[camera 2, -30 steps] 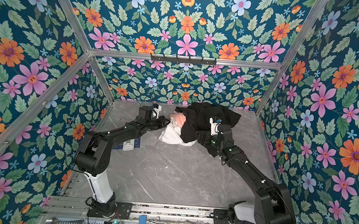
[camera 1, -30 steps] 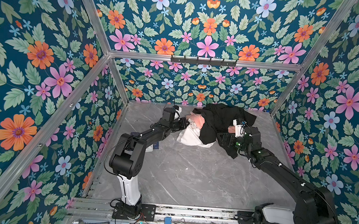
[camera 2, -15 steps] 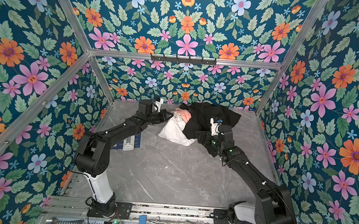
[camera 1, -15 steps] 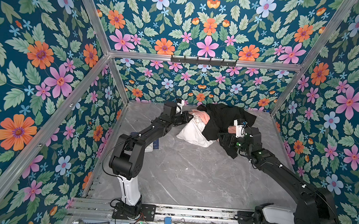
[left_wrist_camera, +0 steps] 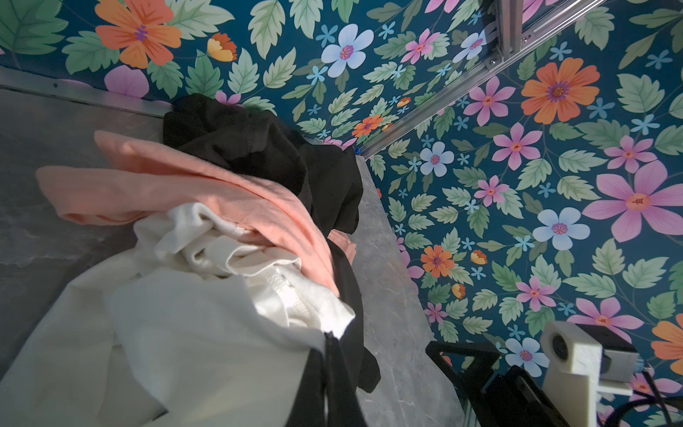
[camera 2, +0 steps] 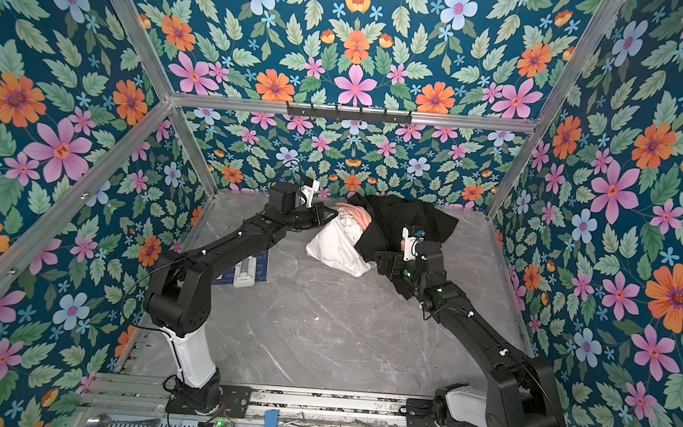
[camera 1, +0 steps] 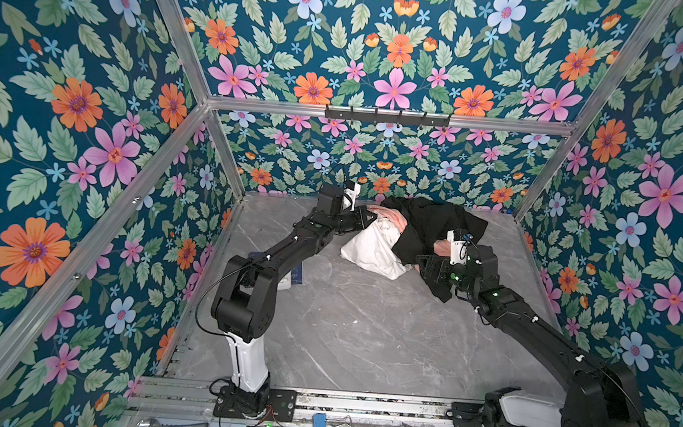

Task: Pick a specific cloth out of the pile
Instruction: 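Lift the white cloth with the left gripper, pulling it out of the pile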

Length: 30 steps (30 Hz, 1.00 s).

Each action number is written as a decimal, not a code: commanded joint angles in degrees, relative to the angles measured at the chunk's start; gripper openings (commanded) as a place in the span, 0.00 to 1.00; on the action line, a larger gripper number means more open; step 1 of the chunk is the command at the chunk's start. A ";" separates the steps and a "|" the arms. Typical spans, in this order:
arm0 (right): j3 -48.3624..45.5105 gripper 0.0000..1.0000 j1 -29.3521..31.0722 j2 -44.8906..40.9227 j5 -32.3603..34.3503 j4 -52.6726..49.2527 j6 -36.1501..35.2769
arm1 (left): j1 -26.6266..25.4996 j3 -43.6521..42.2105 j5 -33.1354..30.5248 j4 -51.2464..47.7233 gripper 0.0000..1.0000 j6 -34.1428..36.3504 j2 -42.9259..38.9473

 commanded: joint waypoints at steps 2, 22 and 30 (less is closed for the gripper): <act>-0.35 0.99 0.06 -0.55 0.85 1.61 0.20 | -0.56 1.14 0.58 1.28 0.00 0.81 -0.31; 0.35 0.99 0.06 -1.28 0.81 0.99 -0.97 | -1.72 6.54 1.01 -0.83 0.00 0.79 0.13; 0.80 0.99 0.06 -1.14 0.81 0.97 -1.18 | -1.90 9.30 1.54 -1.29 0.00 0.76 -0.11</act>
